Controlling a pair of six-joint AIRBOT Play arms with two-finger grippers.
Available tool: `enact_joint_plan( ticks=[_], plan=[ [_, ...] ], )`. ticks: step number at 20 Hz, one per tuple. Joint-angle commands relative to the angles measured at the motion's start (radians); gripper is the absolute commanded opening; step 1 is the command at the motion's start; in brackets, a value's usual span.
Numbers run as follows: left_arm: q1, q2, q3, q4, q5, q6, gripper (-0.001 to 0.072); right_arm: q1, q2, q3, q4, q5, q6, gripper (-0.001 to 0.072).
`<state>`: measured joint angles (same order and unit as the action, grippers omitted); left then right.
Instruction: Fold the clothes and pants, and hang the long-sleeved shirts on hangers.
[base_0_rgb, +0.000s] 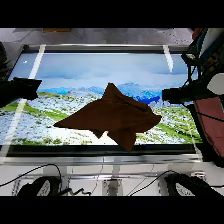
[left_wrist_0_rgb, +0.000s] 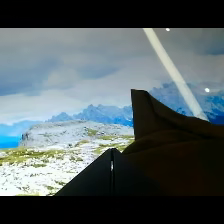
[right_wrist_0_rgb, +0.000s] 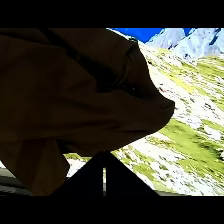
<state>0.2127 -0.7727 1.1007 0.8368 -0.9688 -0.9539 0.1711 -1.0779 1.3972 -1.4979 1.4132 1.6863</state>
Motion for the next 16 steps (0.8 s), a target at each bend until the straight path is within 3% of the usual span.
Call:
enact_joint_plan(
  ticks=[1, 13, 16],
  plan=[
    [0.001, -0.001, 0.000, 0.000, 0.000, 0.000, 0.0015, 0.001, 0.000, 0.001, 0.000, 0.000, 0.000, 0.0014],
    [0.001, -0.001, 0.000, 0.000, 0.000, 0.000, 0.0015, 0.001, 0.000, 0.001, 0.001, -0.005, 0.000, 0.0014],
    [0.001, -0.001, 0.000, 0.000, 0.000, 0.000, 0.0015, 0.001, -0.003, 0.001, -0.018, -0.100, -0.006, 0.0014]
  ],
)
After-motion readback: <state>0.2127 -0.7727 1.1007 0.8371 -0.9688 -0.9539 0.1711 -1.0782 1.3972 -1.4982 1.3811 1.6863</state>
